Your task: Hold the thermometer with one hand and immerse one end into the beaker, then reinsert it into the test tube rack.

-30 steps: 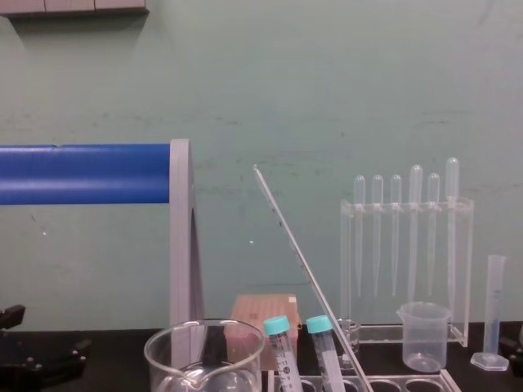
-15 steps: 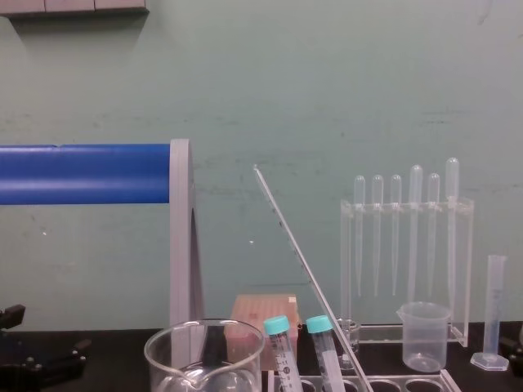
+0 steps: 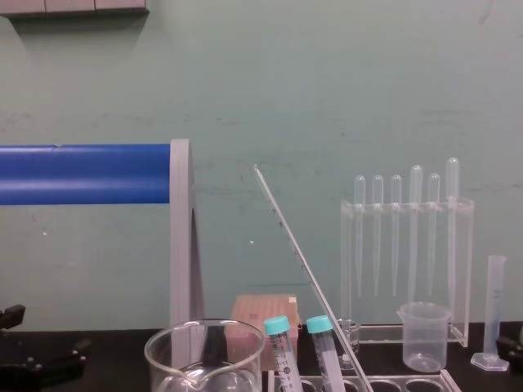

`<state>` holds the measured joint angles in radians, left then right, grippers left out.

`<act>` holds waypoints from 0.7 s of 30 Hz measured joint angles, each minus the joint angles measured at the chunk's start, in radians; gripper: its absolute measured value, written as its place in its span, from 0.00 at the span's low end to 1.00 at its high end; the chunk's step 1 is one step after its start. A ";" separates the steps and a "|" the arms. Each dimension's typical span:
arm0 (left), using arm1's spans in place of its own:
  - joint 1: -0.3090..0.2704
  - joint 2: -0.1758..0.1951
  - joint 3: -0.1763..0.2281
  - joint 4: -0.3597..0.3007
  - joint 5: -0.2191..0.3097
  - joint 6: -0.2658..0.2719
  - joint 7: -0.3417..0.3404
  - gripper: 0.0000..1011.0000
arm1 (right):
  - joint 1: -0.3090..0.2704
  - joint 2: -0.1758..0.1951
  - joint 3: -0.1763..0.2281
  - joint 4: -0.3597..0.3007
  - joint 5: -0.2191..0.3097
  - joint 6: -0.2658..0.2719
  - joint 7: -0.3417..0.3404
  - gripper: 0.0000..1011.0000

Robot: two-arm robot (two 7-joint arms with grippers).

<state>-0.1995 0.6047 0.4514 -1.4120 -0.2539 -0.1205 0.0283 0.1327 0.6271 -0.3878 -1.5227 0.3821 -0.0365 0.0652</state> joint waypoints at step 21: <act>0.000 0.000 0.000 0.000 0.000 0.000 0.000 1.00 | 0.139 -0.048 -0.051 -0.095 0.223 0.134 0.461 0.99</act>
<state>-0.1995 0.6047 0.4514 -1.4120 -0.2539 -0.1205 0.0283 0.2718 0.5790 -0.4391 -1.6182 0.6051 0.0970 0.5262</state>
